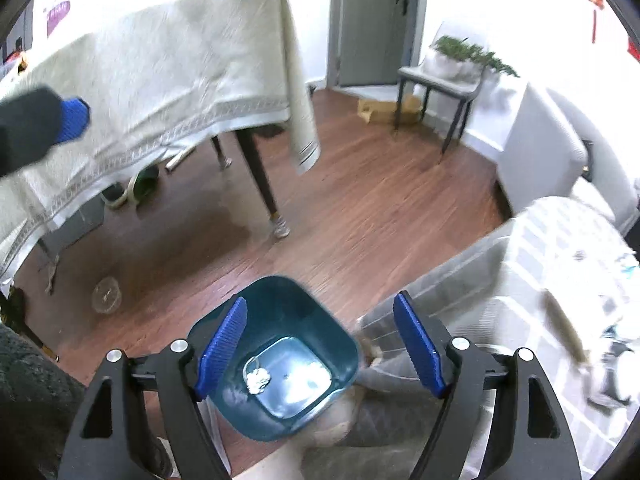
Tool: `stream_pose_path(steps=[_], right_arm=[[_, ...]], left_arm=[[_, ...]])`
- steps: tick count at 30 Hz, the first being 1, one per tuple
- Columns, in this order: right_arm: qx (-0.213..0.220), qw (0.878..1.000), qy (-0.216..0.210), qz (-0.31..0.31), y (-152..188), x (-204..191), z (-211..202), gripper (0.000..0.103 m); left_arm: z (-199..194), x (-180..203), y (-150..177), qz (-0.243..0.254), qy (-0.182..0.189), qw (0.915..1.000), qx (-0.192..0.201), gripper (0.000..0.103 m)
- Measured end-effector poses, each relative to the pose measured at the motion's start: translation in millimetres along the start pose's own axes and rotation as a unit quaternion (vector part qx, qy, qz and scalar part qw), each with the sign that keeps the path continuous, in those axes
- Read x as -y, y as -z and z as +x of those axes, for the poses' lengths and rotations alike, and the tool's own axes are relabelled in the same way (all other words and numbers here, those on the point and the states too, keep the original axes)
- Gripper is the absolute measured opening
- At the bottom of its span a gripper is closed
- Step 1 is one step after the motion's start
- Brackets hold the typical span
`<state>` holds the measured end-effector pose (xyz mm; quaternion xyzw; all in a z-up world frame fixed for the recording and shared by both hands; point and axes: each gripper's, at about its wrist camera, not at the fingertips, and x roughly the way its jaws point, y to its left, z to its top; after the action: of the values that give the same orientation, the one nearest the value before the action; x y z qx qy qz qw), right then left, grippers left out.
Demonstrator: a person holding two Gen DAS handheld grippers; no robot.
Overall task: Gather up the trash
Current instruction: 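Move both grippers back over the table toward the remaining trash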
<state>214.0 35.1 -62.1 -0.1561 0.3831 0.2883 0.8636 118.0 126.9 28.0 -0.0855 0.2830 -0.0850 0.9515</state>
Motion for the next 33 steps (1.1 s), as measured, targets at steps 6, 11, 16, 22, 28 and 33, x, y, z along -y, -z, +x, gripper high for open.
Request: stream_pose_path(steps=[6, 11, 16, 22, 28, 33], right_arm=[[0.030, 0.999, 0.026, 0.026, 10, 41, -37, 0.078], [0.043, 0.996, 0.054, 0.051, 23, 77, -61, 0.079], [0.047, 0.992, 0.092, 0.068, 40, 112, -80, 0.081], [0.049, 0.988, 0.112, 0.099, 60, 145, -98, 0.081], [0.045, 0.983, 0.124, 0.125, 79, 174, -111, 0.082], [0.030, 0.980, 0.134, 0.146, 95, 196, -116, 0.082]], left_arm=[[17, 28, -9, 0.006, 0.022, 0.9997, 0.003, 0.059], [35, 54, -9, 0.013, 0.046, 0.9989, -0.004, 0.061], [61, 83, -8, 0.019, 0.068, 0.9974, -0.019, 0.065], [84, 113, -7, 0.019, 0.095, 0.9948, -0.032, 0.066], [107, 142, -8, 0.022, 0.125, 0.9909, -0.044, 0.066], [127, 172, -6, 0.032, 0.145, 0.9874, -0.055, 0.066]])
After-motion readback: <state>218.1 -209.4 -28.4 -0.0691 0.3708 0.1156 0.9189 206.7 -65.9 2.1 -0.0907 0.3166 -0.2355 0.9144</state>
